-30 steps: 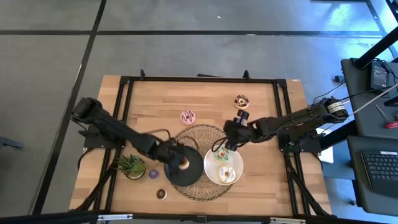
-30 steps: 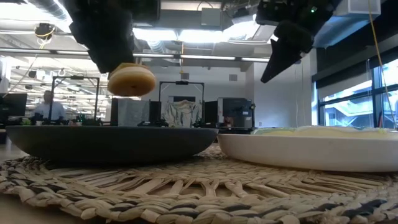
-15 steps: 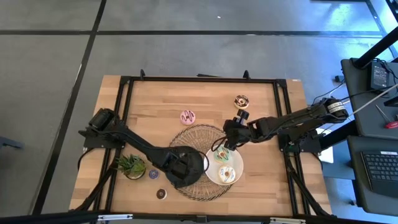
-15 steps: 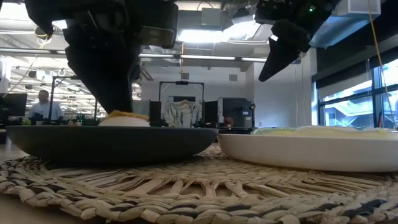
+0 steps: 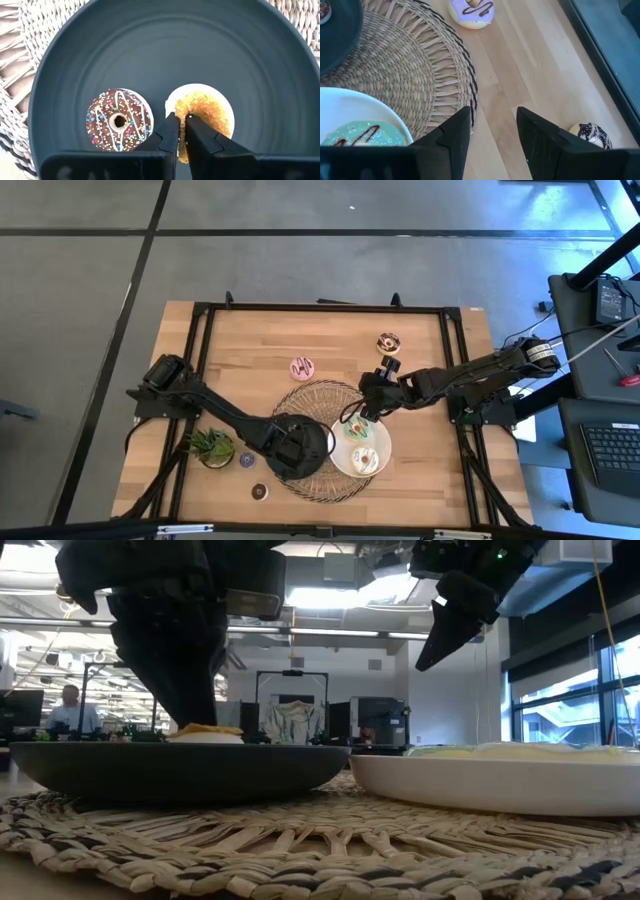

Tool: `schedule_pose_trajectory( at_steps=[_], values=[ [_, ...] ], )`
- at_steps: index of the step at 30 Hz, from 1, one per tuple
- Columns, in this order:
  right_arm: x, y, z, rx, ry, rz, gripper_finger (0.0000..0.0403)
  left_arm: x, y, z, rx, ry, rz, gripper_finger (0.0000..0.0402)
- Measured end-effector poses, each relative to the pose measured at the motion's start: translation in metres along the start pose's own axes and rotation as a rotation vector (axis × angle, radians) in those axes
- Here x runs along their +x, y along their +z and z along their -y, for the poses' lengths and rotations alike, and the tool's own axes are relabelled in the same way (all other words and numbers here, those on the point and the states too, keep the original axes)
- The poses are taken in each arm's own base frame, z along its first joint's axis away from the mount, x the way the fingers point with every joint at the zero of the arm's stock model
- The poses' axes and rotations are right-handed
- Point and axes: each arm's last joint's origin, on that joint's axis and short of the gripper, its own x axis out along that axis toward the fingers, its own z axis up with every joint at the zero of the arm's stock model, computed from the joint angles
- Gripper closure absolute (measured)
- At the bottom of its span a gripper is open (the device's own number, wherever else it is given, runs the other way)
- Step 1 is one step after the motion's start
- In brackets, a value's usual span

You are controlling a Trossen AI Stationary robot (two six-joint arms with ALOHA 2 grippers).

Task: Pick & Place donuts
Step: Put the small orange donut on the black plate

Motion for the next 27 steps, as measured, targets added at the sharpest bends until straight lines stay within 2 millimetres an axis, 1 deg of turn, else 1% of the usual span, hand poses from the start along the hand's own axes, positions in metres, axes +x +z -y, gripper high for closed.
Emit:
schedule_pose_trajectory(
  at_steps=[7,12,17,27],
  values=[
    [0.0,0.0,0.0,0.001,0.0,0.0,0.024,-0.0002,0.0001,0.001,-0.007,-0.006,0.005,0.036],
    [0.0001,-0.0002,-0.0003,-0.003,0.015,-0.007,0.024,-0.0002,0.0001,0.001,-0.007,-0.006,0.005,0.0358],
    [-0.0001,-0.001,-0.0024,-0.003,0.085,-0.035,0.024,-0.0002,-0.0001,0.0011,-0.007,-0.012,0.0,0.0356],
    [-0.001,-0.0029,-0.0069,-0.002,0.245,-0.101,0.024,0.0001,0.0003,0.0007,-0.01,-0.023,-0.012,0.033]
  ],
)
